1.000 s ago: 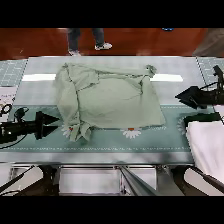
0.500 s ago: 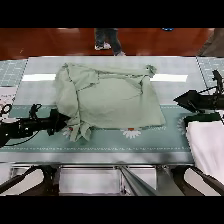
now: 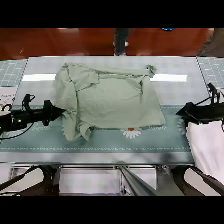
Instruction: Fold the shirts.
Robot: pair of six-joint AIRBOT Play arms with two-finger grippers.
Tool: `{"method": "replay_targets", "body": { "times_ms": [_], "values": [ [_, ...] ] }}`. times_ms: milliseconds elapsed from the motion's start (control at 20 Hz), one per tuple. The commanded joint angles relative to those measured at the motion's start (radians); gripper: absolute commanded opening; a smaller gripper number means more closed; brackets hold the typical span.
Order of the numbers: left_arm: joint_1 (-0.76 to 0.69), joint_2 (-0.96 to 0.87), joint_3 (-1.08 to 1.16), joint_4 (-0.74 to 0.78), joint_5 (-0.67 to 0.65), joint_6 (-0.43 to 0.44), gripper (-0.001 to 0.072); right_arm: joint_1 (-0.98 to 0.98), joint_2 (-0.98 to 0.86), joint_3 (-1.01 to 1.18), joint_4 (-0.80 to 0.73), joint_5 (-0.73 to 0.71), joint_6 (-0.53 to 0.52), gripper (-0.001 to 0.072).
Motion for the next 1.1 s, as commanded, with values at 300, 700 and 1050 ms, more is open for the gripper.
{"method": "replay_targets", "body": {
  "times_ms": [300,700,1050],
  "values": [
    [0.031,0.0,0.045,-0.005,-0.033,0.043,0.0016,0.0,-0.158,-0.087,0.153,-0.039,-0.04,0.0416],
    [0.03,0.0,0.045,-0.005,-0.029,0.043,0.0016,0.109,-0.304,-0.084,0.311,-0.125,-0.097,0.0416],
    [0.041,0.0,0.074,-0.006,-0.053,0.042,0.0016,0.26,-0.332,0.093,0.383,-0.108,-0.158,0.0024]
  ]
}}
